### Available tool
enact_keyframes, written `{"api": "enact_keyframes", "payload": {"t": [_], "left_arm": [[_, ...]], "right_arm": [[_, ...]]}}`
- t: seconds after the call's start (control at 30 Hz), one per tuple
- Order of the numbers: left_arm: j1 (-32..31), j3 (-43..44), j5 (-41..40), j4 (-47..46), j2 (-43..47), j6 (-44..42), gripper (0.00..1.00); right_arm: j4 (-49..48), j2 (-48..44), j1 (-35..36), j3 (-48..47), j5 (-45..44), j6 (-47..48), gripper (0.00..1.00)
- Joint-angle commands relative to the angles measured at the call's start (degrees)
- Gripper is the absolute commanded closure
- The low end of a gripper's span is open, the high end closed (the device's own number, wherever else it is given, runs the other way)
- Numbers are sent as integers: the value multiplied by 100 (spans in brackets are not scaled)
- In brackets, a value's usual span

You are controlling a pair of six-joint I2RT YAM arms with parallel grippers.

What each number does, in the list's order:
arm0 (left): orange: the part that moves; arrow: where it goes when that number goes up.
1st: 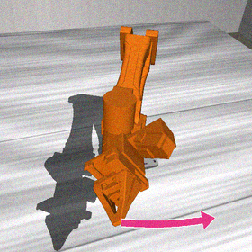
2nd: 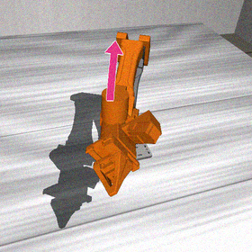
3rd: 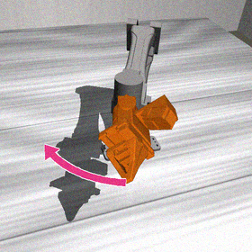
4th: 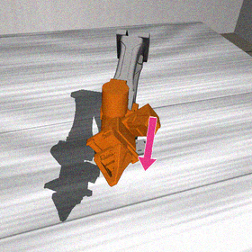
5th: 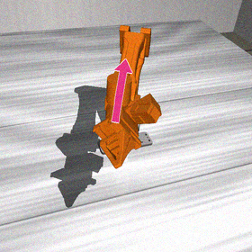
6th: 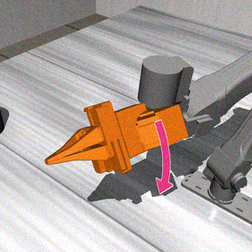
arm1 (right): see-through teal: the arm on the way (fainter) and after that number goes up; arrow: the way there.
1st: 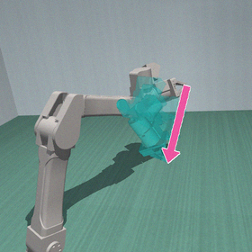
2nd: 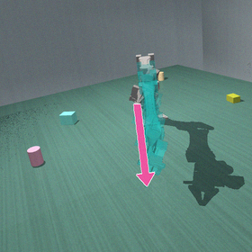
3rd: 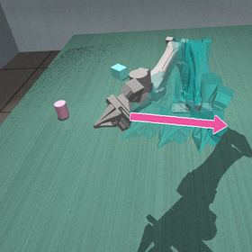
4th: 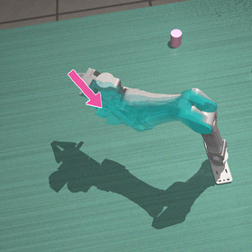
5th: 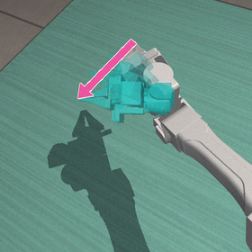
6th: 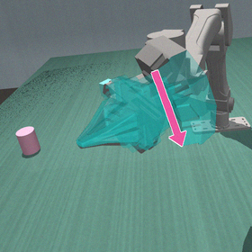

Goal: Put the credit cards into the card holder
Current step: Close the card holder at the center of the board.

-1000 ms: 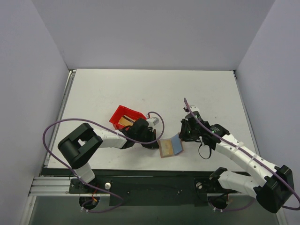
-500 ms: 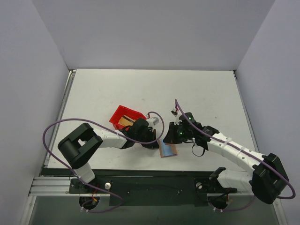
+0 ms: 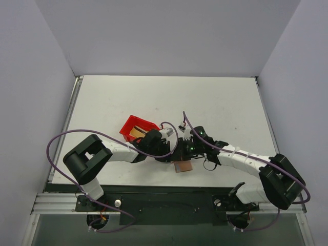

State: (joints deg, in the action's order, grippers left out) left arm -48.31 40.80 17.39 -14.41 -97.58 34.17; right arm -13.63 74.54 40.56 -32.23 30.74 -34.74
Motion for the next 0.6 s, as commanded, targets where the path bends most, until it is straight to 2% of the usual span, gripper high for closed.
{"api": "enact_keyframes", "payload": {"t": [0.0,0.1,0.2,0.4,0.57], "left_arm": [[50,-142,-95,-132,-15,10,100],[68,-238,-69,-263,-33,80,100],[77,-300,-34,-360,-59,133,100],[77,-283,10,-422,-138,142,100],[85,-221,10,-404,-147,142,100]], "right_arm": [[-843,367,145,15,714,63,100],[-852,569,242,-20,828,239,95],[-729,553,321,-108,837,423,78],[-115,166,374,-380,810,881,61],[193,-624,374,-337,591,1110,59]]}}
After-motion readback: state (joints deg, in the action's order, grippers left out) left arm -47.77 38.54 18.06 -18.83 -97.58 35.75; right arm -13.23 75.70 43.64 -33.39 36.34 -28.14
